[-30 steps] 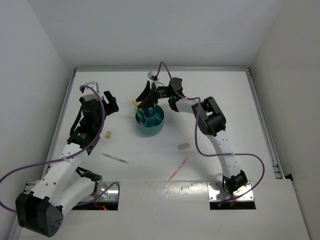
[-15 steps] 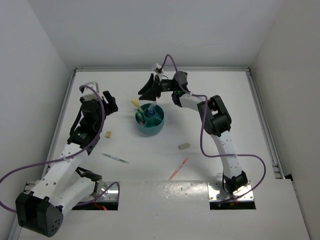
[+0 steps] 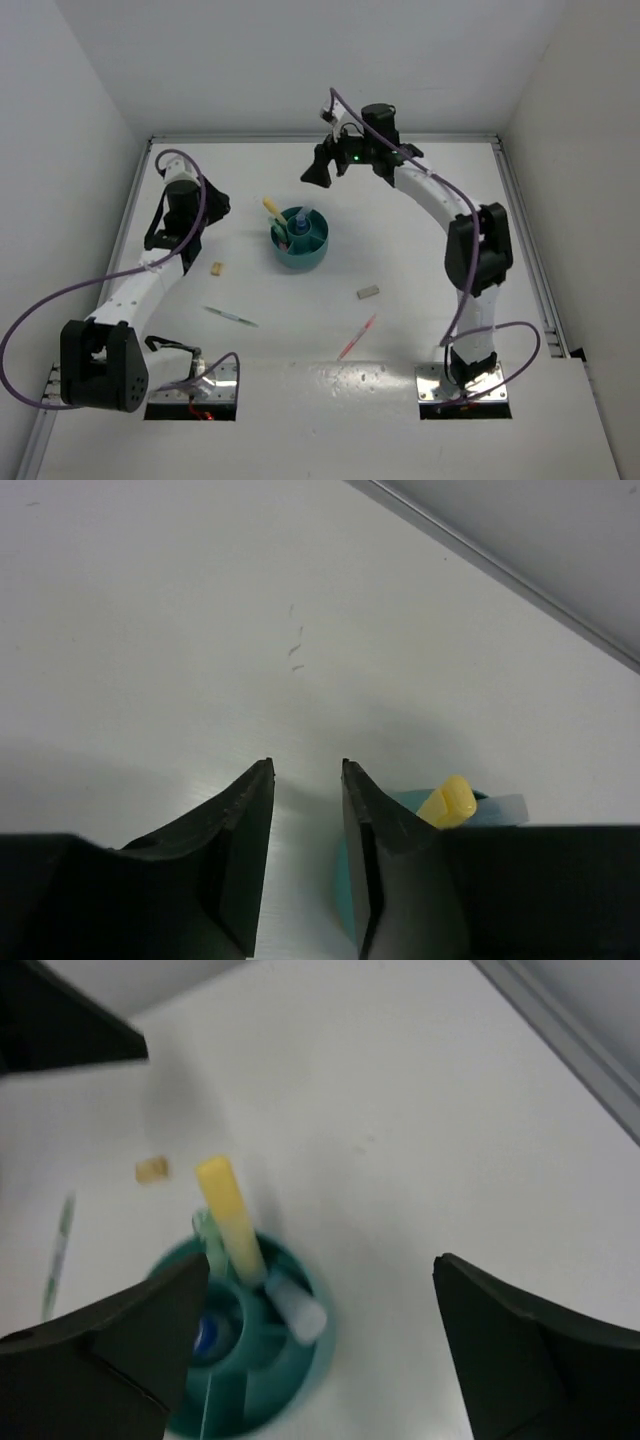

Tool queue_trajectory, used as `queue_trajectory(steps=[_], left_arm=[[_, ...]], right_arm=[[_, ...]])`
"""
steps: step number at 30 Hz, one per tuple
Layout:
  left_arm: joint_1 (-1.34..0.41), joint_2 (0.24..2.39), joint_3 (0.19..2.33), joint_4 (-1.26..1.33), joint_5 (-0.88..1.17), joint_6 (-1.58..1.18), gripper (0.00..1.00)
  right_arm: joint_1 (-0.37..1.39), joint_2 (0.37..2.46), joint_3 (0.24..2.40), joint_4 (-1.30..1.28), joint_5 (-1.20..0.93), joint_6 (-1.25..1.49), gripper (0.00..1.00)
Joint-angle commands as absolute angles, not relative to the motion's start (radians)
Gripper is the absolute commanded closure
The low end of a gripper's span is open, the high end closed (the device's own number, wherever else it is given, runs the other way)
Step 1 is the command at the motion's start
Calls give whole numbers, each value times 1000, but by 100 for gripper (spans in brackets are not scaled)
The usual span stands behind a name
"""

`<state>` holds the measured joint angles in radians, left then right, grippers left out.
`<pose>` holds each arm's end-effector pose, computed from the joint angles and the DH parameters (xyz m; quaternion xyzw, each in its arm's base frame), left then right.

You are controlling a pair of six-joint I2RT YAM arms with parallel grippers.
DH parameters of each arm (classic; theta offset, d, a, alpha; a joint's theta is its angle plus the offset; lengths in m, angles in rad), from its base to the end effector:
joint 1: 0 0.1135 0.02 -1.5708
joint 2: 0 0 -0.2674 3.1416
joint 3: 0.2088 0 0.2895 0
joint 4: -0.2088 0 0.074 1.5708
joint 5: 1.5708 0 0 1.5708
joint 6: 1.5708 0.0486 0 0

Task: Sort the stationery into containers
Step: Pick up the stationery from the center of the board.

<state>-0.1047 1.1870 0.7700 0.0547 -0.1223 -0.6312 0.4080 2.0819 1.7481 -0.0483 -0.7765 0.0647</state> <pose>0.3163 -0.0273 0.2583 -0.2473 0.7841 -0.1571 0.5472 0.4811 0.2451 0.2701 -0.3399 0.7194 0.4263 0.4304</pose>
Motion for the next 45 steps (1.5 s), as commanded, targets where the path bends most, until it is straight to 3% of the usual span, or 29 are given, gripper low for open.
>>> queue_trajectory(steps=[1, 2, 5, 6, 8, 9, 10, 11, 13, 15, 16, 17, 18, 19, 21, 25, 31, 45], left_arm=[[-72, 1163, 806, 49, -46, -732, 58], [-63, 1145, 780, 37, -58, -745, 46], [-37, 1077, 746, -30, -58, -756, 42], [-28, 1053, 733, -56, -83, -756, 42], [-28, 999, 703, -101, -118, -756, 45], [-28, 939, 687, -101, -161, -756, 62], [-28, 910, 654, -110, -176, -765, 76], [-28, 861, 638, -110, -204, -765, 100], [-28, 833, 627, -110, -225, -804, 100], [-28, 822, 618, -130, -236, -804, 100], [-28, 822, 618, -156, -245, -816, 96], [-28, 833, 632, -175, -259, -816, 83], [-28, 844, 644, -201, -291, -830, 57], [-28, 866, 658, -247, -302, -830, 49], [-28, 887, 695, -271, -314, -830, 42], [-28, 887, 695, -261, -285, -821, 42], [-28, 876, 695, -252, -252, -821, 42], [-28, 858, 695, -252, -252, -811, 42]], right_arm=[[410, 1889, 1640, -367, -560, -229, 0], [397, 1787, 1521, -356, -464, -276, 0], [388, 1640, 1312, -400, -384, -438, 0], [388, 1567, 1272, -496, -383, -604, 18], [388, 1507, 1142, -587, -355, -785, 71], [399, 1481, 1090, -607, -339, -918, 91], [399, 1438, 984, -633, -313, -990, 100], [399, 1419, 935, -634, -304, -1082, 100], [390, 1394, 837, -630, -365, -1165, 98], [390, 1382, 793, -666, -455, -1304, 90], [390, 1382, 763, -676, -483, -1336, 72], [390, 1393, 750, -655, -501, -1336, 66], [390, 1420, 750, -638, -511, -1336, 63], [399, 1437, 750, -612, -511, -1336, 58], [399, 1474, 770, -603, -540, -1336, 55], [399, 1528, 801, -589, -567, -1312, 46], [408, 1574, 817, -522, -590, -1270, 45], [446, 1741, 962, -673, -614, -1279, 49]])
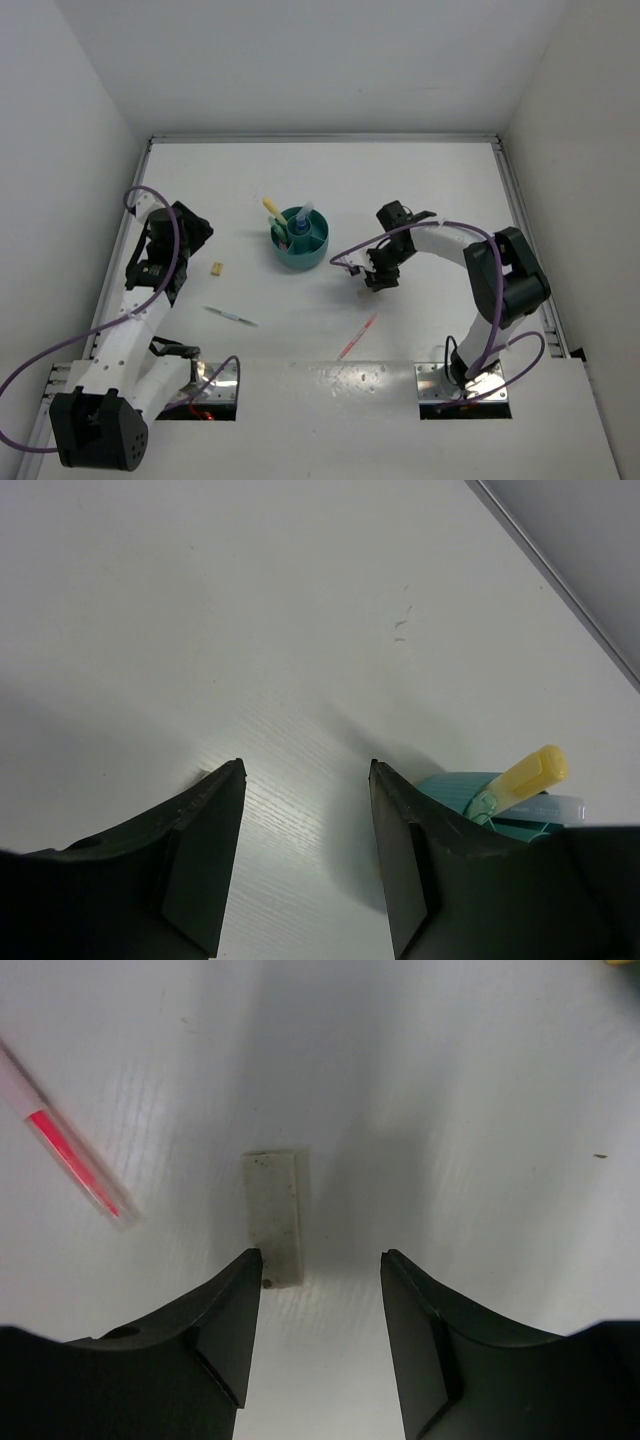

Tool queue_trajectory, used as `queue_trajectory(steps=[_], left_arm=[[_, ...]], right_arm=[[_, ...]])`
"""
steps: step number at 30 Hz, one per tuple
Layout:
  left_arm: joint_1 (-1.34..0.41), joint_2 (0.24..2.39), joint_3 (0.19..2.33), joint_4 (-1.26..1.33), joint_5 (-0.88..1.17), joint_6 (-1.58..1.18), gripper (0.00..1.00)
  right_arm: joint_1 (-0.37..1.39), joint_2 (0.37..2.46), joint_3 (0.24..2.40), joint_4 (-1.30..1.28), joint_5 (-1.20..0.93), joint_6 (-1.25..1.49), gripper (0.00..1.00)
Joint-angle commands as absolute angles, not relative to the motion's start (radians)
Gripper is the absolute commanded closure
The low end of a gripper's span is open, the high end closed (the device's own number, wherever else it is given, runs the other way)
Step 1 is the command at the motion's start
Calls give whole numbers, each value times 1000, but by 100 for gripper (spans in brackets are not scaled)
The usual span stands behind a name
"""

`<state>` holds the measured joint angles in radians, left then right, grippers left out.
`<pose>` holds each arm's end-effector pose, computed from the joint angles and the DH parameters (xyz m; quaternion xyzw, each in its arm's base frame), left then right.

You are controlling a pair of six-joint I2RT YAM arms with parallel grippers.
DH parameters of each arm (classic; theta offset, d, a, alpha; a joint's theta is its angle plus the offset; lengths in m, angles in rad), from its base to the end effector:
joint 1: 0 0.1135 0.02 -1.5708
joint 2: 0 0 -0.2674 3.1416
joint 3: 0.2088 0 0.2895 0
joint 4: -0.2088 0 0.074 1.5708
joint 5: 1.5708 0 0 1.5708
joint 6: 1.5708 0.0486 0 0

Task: Sort the stationery into containers
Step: Pick up the stationery from the center of the board.

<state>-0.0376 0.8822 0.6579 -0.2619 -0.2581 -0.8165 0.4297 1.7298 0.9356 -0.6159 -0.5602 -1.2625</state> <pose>0.2468 0.0031 0.2589 -0.3839 0.7606 -0.1117 0.5115 0.2820 0.1576 0.1039 -0.7319 0.6184 0.2208 0.1820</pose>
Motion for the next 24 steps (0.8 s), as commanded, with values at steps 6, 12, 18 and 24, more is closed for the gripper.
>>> queue_trajectory(steps=[6, 12, 18, 24], left_arm=[[-28, 857, 695, -242, -242, -811, 42], [-28, 857, 695, -242, -242, -811, 42], [-28, 857, 695, -242, -242, -811, 42], [-28, 857, 695, -242, -242, -811, 42]], right_arm=[[446, 1741, 962, -687, -614, -1289, 49], [466, 1750, 959, -726, -591, -1289, 50], [485, 1772, 946, -654, -525, -1240, 54], [494, 1790, 946, -597, -466, -1197, 70]])
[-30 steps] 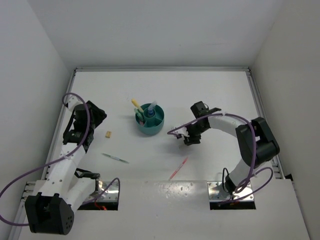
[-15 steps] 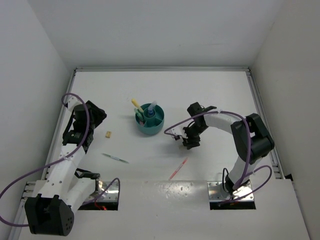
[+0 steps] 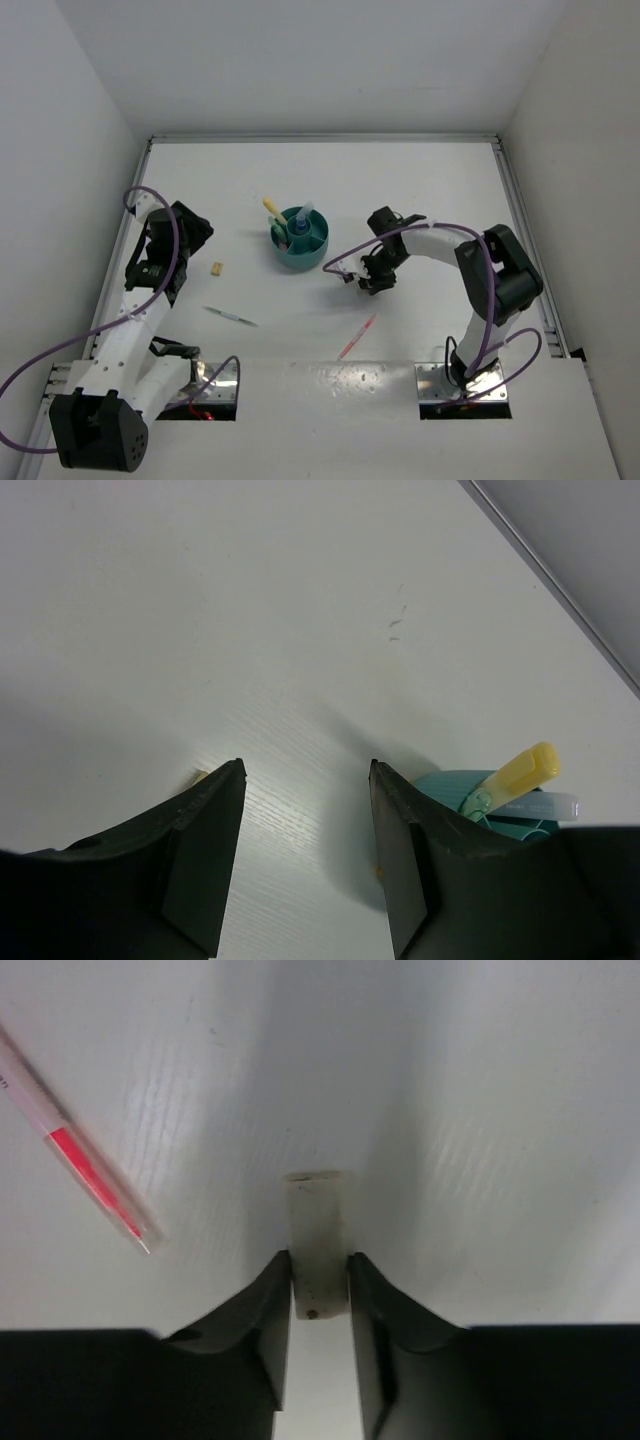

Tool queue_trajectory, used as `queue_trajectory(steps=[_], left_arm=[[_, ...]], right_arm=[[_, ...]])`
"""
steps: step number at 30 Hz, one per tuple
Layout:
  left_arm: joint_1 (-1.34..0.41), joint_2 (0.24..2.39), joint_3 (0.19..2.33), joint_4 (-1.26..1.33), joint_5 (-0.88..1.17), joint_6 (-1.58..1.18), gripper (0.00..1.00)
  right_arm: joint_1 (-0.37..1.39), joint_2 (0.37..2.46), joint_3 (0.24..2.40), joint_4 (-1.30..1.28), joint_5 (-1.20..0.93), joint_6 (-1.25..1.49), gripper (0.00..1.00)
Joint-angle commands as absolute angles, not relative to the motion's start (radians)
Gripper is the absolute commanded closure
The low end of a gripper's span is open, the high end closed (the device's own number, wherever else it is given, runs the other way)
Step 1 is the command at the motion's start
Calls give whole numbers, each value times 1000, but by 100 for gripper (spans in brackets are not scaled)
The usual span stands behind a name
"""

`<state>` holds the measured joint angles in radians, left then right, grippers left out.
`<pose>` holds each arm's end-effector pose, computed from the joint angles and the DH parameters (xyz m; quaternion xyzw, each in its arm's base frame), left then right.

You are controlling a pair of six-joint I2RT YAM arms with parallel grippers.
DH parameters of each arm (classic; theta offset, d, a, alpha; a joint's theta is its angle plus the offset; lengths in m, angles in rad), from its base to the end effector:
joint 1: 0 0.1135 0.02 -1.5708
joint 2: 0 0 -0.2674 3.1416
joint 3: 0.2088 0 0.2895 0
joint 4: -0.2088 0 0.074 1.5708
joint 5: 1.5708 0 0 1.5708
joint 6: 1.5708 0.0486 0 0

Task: Sort the stationery into containers
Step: Pick up the stationery from the center of the board, then place the stationery in the storage box.

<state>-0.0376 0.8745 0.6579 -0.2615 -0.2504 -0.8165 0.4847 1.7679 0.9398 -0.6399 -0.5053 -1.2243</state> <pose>0.2458 0.0028 0.2607 -0.3819 0.7596 -0.1164 0.5134 0.2722 0.1699 0.0918 -0.7378 0.6252 0.2148 0.1366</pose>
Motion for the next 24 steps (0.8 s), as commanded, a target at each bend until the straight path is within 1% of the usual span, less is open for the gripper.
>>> queue_trajectory(steps=[1, 2, 4, 5, 6, 8, 9, 10, 12, 17, 21, 24], left_arm=[[-28, 857, 695, -242, -242, -811, 42], [-28, 857, 695, -242, -242, -811, 42], [-28, 857, 695, -242, -242, -811, 42], [-28, 857, 695, -242, -242, -811, 42], [-28, 857, 695, -242, -242, -811, 42], [-28, 857, 695, -242, -242, -811, 42], [-28, 867, 695, -242, -242, -811, 42], [-28, 867, 695, -242, -242, -811, 42], [-28, 867, 695, -242, -242, -811, 42], [-28, 867, 695, -242, -242, -811, 42], [-28, 867, 695, -242, -242, -811, 42], [-28, 867, 695, -242, -242, -811, 42]], right_arm=[[494, 1790, 946, -597, -454, -1197, 75], [494, 1790, 946, -597, -454, -1197, 86], [494, 1752, 946, -609, -463, -1187, 93], [485, 1735, 978, -618, -497, -1178, 100], [485, 1692, 1000, -627, -517, -1158, 100], [485, 1652, 1075, -627, -532, -1021, 100], [494, 1635, 1098, -542, -522, -931, 100], [494, 1622, 1121, -501, -481, -840, 100], [503, 1621, 1213, -459, -480, -685, 100], [512, 1703, 1385, -390, -342, -348, 100], [512, 1781, 1479, -417, -368, -223, 100], [512, 1859, 1577, -501, -414, -184, 100]])
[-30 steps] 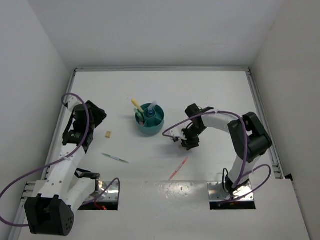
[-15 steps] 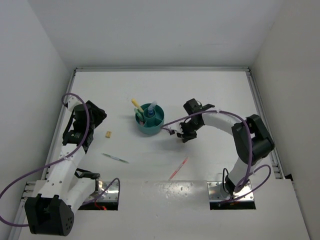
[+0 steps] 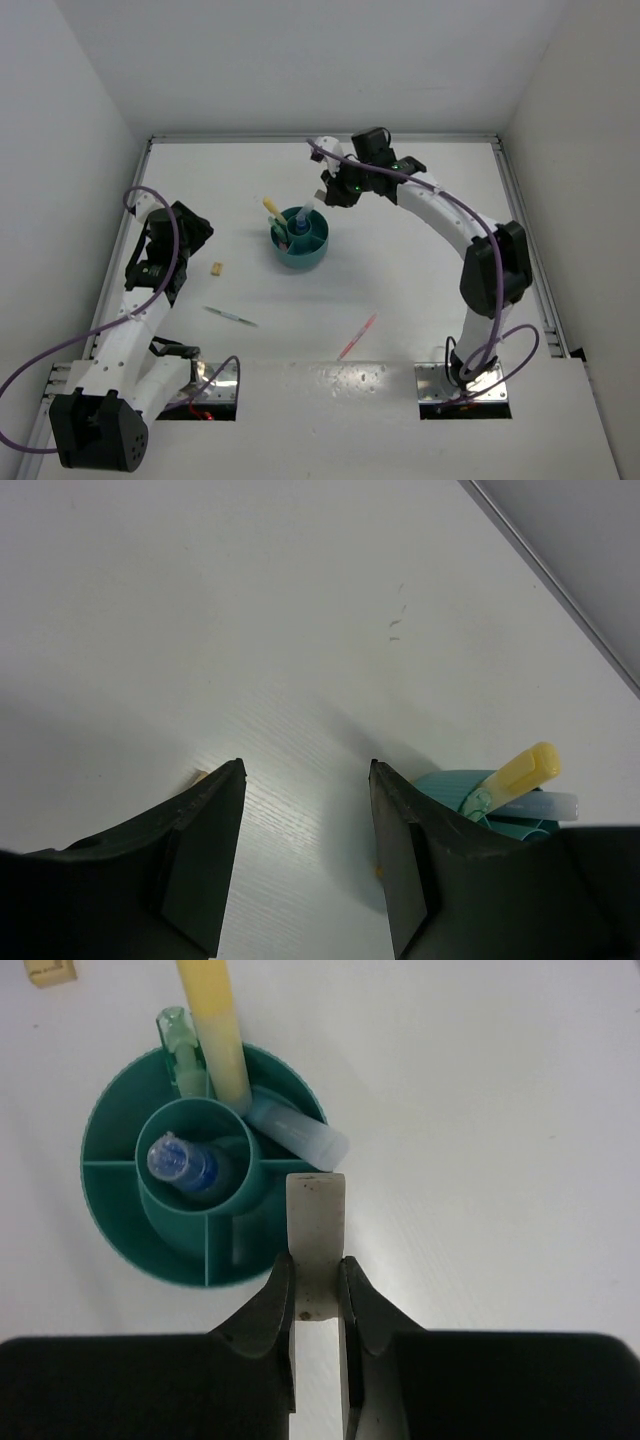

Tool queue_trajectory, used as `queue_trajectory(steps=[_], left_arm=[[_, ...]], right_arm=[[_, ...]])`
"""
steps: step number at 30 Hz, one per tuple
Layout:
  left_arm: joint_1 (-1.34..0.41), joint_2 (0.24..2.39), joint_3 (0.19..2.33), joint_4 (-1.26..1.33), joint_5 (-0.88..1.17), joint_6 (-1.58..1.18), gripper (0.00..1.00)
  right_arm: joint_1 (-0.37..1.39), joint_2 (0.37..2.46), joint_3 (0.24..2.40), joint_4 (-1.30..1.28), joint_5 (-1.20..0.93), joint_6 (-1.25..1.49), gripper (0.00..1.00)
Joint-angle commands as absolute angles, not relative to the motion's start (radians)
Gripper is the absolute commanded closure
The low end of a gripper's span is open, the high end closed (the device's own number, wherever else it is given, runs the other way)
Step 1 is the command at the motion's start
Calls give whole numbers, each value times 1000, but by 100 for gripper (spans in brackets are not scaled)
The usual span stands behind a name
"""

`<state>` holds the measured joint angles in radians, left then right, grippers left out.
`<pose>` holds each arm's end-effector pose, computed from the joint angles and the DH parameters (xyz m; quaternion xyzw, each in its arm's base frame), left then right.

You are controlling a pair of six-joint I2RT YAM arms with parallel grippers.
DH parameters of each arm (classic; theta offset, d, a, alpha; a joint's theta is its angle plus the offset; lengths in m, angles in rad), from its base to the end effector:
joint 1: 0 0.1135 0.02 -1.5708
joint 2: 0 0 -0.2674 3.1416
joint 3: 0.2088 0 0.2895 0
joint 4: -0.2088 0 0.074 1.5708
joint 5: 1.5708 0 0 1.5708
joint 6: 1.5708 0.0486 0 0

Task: Sort the stationery into containers
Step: Place the stationery in the storage box.

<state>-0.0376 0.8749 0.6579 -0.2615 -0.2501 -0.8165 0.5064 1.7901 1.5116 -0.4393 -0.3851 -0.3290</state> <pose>0.2458 0.0028 0.2606 -0.3818 0.7598 -0.1164 0.5132 0.3905 0.2374 0.2760 -0.4348 0.7847 0.2095 0.3890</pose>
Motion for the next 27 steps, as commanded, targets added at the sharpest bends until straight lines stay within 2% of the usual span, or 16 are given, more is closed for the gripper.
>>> queue_trajectory(steps=[1, 19, 27], left_arm=[[-28, 867, 695, -242, -242, -811, 42], [-28, 867, 695, -242, -242, -811, 42], [-28, 867, 695, -242, -242, -811, 42]], right_arm=[[521, 1874, 1610, -530, -423, -184, 100], [560, 2003, 1651, -584, -453, -124, 99], [560, 1994, 1641, -555, -443, -104, 99]])
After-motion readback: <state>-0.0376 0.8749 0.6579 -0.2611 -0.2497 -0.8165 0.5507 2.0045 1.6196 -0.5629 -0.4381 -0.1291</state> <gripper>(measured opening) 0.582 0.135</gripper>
